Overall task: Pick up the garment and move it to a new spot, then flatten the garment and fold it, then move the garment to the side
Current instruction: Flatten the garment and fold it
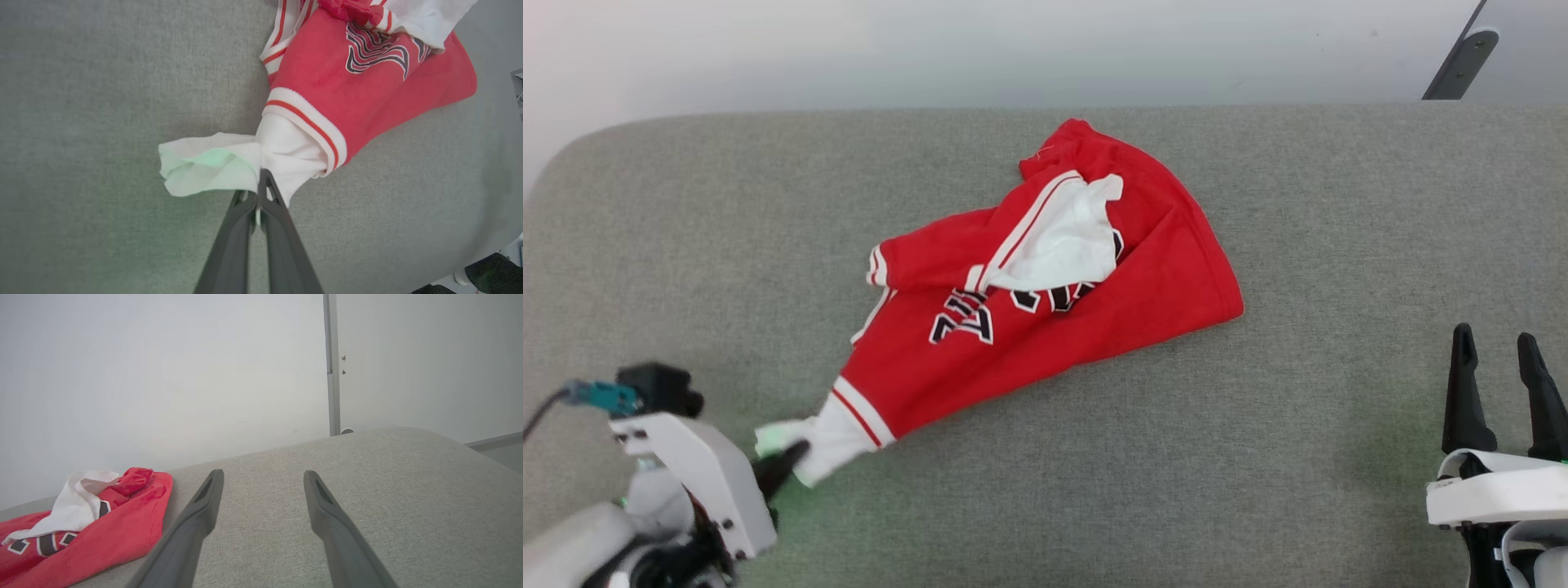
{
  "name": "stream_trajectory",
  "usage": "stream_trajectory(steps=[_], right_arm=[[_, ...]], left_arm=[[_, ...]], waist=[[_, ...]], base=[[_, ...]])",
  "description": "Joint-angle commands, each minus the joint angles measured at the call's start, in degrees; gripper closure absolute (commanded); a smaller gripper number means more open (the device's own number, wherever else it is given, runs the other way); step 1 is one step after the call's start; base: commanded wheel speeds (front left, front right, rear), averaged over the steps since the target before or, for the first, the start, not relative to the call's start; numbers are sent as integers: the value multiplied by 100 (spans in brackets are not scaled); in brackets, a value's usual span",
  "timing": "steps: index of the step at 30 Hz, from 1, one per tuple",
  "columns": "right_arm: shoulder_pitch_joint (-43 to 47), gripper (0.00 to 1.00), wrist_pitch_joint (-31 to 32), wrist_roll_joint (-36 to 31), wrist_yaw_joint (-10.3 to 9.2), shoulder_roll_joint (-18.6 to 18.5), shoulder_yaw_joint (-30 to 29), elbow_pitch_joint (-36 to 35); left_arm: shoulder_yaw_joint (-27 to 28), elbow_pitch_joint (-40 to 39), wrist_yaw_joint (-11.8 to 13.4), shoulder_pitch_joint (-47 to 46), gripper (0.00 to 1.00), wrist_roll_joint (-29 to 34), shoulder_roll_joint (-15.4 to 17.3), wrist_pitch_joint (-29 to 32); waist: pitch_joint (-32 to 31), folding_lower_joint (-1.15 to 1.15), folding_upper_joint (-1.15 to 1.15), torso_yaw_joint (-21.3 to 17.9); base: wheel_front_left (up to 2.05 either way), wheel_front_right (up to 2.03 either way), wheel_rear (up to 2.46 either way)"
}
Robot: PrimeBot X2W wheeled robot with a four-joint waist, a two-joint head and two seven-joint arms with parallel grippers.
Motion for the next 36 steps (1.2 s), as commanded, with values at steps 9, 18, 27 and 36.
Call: stream_trajectory(steps=[9, 18, 27, 36], right_arm=[[4, 0, -4, -50, -8, -248, 163, 44], [-368, 0, 40, 53, -8, -1342, 1423, 571], [-1736, 0, 1440, 667, -8, -3227, 3746, 435], [-3751, 0, 2720, 1709, -8, -4836, 6556, 44]], left_arm=[[206, 692, -189, 299, 0, -287, -496, -598], [609, 845, 26, 648, 0, 611, -1273, -2133], [2159, 671, 218, 1539, 0, 3876, -3452, -2159], [3127, 585, -406, 2118, 0, 5879, -4955, -2159]], waist=[[-23, 0, 0, 97], [62, 0, 0, 866], [295, 0, 0, 2057], [550, 0, 0, 2962]], base=[[0, 0, 0], [0, 0, 0], [0, 0, 0], [0, 0, 0]])
